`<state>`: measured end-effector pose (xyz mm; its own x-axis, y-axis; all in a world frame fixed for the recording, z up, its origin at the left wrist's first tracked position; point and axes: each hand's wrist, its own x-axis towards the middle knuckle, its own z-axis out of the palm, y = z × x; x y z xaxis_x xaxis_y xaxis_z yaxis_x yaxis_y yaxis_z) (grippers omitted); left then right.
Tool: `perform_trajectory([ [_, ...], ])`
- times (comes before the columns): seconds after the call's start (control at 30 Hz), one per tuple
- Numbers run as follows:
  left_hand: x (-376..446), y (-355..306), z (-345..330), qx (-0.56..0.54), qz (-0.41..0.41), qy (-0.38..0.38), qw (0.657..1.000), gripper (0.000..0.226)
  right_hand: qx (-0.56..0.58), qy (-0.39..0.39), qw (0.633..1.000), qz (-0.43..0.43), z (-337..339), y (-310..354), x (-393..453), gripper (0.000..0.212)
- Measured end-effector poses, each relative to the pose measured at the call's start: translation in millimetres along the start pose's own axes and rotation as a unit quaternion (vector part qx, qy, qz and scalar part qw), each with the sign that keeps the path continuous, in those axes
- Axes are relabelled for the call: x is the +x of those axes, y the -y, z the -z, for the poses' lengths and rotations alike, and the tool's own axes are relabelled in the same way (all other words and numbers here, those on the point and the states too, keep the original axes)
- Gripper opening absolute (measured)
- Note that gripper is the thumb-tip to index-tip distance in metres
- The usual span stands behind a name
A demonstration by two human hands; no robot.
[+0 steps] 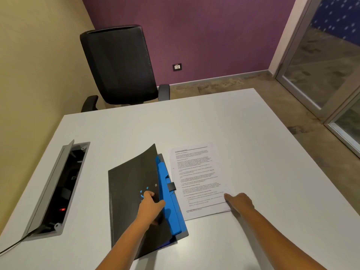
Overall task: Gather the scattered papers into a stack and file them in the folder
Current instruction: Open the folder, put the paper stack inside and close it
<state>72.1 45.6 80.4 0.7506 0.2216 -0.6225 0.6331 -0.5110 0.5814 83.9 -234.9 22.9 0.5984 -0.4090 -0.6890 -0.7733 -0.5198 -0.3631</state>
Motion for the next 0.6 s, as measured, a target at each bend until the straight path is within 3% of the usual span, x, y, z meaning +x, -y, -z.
perform_trajectory([
  [0.13,4,2,-8,0.007,0.004,0.005,1.000,0.046,0.011,0.050,0.999,-0.011,4,7,7,0.054],
  [0.23,8,3,-12,0.011,0.009,0.004,1.000,0.047,0.102,0.083,0.991,-0.030,8,13,8,0.047],
  [0.43,12,3,-16,0.007,0.022,0.004,1.000,0.047,0.320,0.187,0.921,-0.119,11,15,2,0.034],
  [0.53,13,3,-16,-0.001,0.028,0.006,1.000,0.046,0.352,0.198,0.910,-0.095,7,18,2,0.030],
  [0.6,13,4,-16,-0.004,0.030,0.007,1.000,0.046,0.332,0.191,0.922,-0.050,2,22,0,0.022],
])
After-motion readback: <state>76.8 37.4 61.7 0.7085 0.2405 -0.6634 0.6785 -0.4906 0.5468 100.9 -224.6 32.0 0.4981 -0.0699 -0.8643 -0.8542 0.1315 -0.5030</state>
